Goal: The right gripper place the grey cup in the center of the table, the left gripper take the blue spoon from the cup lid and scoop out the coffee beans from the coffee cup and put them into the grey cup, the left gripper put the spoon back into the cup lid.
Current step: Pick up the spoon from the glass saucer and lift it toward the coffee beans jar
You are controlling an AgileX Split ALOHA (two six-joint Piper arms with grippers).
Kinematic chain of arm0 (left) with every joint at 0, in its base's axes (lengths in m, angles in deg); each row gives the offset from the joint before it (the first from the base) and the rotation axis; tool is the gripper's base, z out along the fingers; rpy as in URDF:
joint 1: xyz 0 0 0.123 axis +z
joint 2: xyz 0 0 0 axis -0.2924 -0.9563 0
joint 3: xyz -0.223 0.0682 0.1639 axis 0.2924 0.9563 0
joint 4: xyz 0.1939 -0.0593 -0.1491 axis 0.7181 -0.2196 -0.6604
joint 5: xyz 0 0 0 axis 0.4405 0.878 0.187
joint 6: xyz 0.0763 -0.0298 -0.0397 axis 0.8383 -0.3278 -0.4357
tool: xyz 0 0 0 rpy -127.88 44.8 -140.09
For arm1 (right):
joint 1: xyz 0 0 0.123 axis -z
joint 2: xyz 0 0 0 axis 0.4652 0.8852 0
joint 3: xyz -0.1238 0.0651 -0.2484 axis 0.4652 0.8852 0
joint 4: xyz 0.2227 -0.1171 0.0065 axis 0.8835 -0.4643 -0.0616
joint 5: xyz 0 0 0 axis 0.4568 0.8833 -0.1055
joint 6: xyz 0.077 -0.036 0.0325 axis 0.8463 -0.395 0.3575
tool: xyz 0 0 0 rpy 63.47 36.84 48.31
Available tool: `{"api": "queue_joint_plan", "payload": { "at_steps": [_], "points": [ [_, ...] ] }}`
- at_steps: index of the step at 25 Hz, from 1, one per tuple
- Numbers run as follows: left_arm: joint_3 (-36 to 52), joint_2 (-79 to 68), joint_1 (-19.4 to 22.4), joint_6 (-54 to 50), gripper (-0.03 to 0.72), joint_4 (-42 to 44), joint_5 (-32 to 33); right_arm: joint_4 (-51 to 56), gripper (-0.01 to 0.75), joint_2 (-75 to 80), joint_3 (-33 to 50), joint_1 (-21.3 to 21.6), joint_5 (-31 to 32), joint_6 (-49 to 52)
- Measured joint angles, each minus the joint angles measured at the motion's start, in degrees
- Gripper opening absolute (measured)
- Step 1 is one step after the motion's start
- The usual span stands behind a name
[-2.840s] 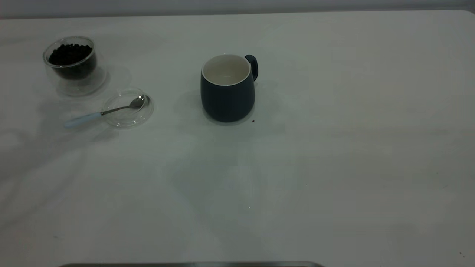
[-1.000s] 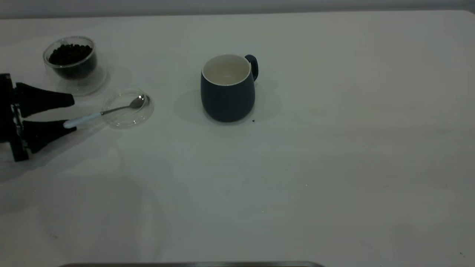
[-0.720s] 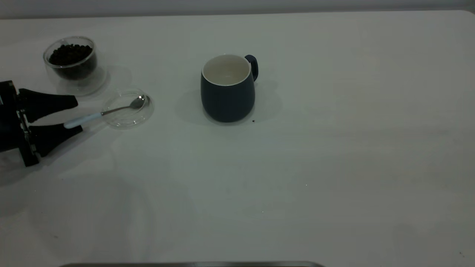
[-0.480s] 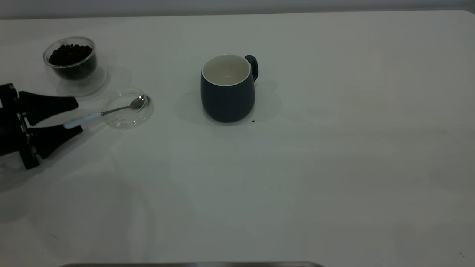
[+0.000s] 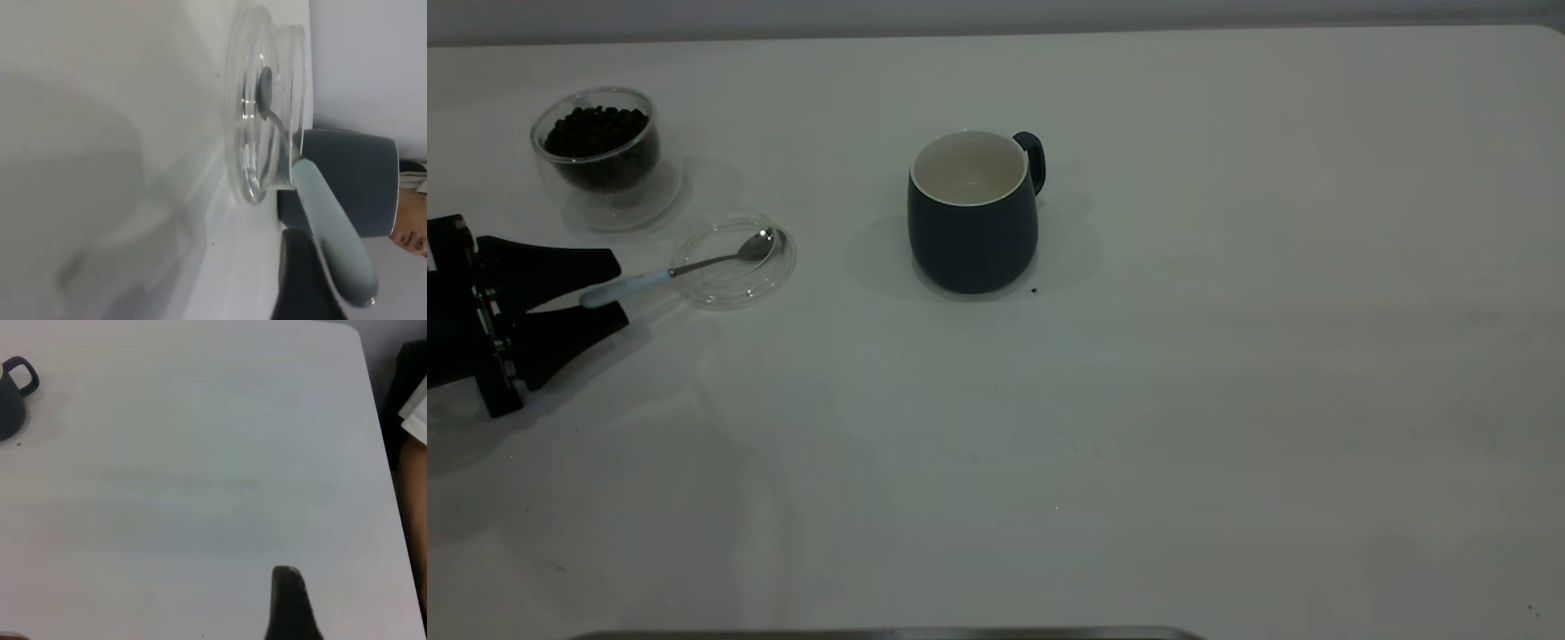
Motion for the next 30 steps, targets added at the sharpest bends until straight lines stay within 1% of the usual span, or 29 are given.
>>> {"api": "queue_joint_plan", "payload": {
  "at_steps": [8, 14, 19, 24, 28, 30],
  "points": [
    [0.00, 2.32, -0.41, -0.59, 0.508, -0.11, -0.57, 0.00, 0.462, 0.00, 0.00, 0.00, 0.00, 0.00],
    [0.00, 4.20, -1.34, -1.97, 0.508, -0.83, -1.53, 0.00, 0.462, 0.00, 0.00, 0.00, 0.00, 0.00],
    [0.00, 4.26, -3.03, -2.53, 0.508, -0.88, -1.77, 0.00, 0.462, 0.00, 0.00, 0.00, 0.00, 0.00],
    [0.00, 4.26, -3.31, -2.84, 0.508, -0.88, -1.77, 0.00, 0.462, 0.00, 0.00, 0.00, 0.00, 0.00],
    [0.00, 4.26, -3.31, -2.84, 0.484, -0.88, -1.77, 0.00, 0.462, 0.00, 0.00, 0.00, 0.02, 0.00],
    [0.00, 4.26, -3.31, -2.84, 0.455, -0.88, -1.77, 0.00, 0.462, 0.00, 0.00, 0.00, 0.02, 0.00]
  ]
}}
